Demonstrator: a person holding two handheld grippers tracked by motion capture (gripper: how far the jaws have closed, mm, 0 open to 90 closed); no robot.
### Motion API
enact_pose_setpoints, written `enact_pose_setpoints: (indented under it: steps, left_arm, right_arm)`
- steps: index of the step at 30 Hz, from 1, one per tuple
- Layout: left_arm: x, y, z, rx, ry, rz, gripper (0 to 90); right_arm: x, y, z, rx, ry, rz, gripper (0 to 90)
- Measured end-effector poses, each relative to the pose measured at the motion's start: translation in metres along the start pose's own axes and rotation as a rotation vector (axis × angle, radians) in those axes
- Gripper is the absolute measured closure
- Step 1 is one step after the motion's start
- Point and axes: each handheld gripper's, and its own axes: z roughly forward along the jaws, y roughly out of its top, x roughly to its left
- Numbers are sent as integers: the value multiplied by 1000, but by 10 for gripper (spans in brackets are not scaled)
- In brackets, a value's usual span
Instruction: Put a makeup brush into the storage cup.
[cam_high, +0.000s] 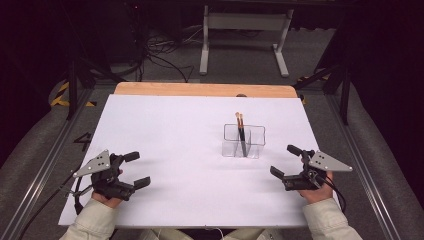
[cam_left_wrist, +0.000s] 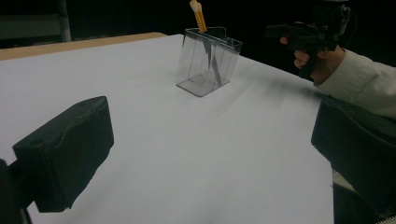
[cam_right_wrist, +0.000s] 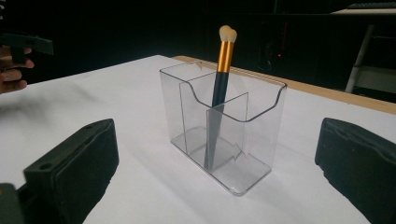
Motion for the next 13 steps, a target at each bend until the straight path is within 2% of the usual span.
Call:
enact_pose_setpoints:
  steps: [4, 10, 13]
  left_arm:
    - [1, -1, 1, 10, 0, -5, 0]
    - [0, -1, 2, 19, 4, -3, 0]
    - [0, -1, 2, 22, 7, 4, 0]
  right_arm:
    - [-2, -3, 1, -11, 6, 33, 0]
    - [-2, -4, 2, 5, -6, 15, 0]
    - [-2, -4, 2, 6, 3, 16, 0]
